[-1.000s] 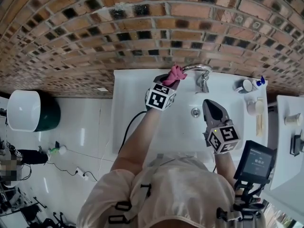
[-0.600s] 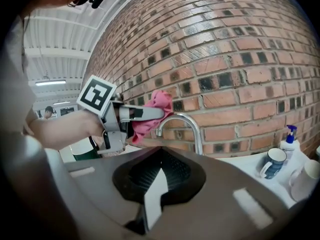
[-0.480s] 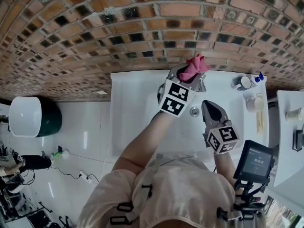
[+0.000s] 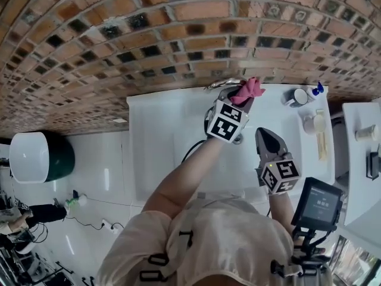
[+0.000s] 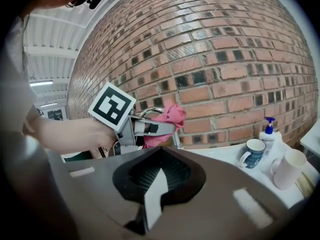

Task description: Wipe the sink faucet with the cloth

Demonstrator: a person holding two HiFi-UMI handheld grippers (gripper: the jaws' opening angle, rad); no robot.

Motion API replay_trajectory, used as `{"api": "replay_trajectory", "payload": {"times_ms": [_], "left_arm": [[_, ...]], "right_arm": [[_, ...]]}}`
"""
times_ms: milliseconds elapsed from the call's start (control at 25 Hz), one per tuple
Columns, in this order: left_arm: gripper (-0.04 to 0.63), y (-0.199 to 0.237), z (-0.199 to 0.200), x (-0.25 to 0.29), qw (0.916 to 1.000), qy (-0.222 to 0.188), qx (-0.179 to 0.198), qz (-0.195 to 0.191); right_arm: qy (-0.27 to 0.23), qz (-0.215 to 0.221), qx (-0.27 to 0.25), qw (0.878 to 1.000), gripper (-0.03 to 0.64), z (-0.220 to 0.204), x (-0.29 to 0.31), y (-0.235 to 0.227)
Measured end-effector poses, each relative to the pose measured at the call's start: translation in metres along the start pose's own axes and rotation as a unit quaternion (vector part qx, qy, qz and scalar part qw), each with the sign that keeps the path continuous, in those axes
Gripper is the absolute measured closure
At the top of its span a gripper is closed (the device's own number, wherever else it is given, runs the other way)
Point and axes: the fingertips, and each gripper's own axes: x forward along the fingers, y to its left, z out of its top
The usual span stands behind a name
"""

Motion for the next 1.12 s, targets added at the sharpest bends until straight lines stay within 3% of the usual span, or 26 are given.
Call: {"api": "replay_trajectory", "payload": {"times_ms": [160, 280, 400, 480, 600, 720, 800, 960, 1120], "left_arm": [[0.468, 0.006, -0.033, 0.021, 0.9994, 0.034, 0.001, 0.000], [0.466, 0.013, -0.067, 0.034, 0.9968, 0.077, -0.022, 0.001], [0.466, 0.015, -0.079, 0.032, 0.9953, 0.091, -0.035, -0.002], [0.466, 0.010, -0.067, 0.023, 0.9962, 0.075, -0.043, -0.009], [0.466, -0.002, -0.023, -0.001, 0.9979, 0.006, -0.062, -0.018], [0.466, 0.001, 0.019, -0.033, 0.9959, -0.060, -0.067, 0.009], [0.466, 0.008, 0.032, -0.049, 0.9933, -0.081, -0.078, 0.027], [0.466, 0.014, 0.028, -0.048, 0.9906, -0.078, -0.110, 0.023], [0.466, 0.014, 0.014, -0.024, 0.9954, -0.046, -0.083, 0.016]], "right_arm": [[0.002, -0.006, 0.004, 1.000, 0.630, -0.003, 0.002, -0.009], [0.003, -0.005, 0.005, 1.000, 0.630, -0.003, 0.005, -0.009], [0.004, -0.003, 0.004, 1.000, 0.630, -0.002, 0.006, -0.007], [0.004, -0.003, 0.005, 1.000, 0.630, -0.002, 0.006, -0.007], [0.004, -0.002, 0.006, 1.000, 0.630, -0.001, 0.006, -0.006], [0.003, 0.008, 0.003, 1.000, 0.630, 0.000, 0.011, 0.003], [0.005, 0.018, 0.002, 1.000, 0.630, -0.001, 0.013, 0.010], [0.008, 0.030, -0.002, 1.000, 0.630, -0.004, 0.018, 0.022], [0.009, 0.028, -0.003, 1.000, 0.630, -0.003, 0.018, 0.021]]}}
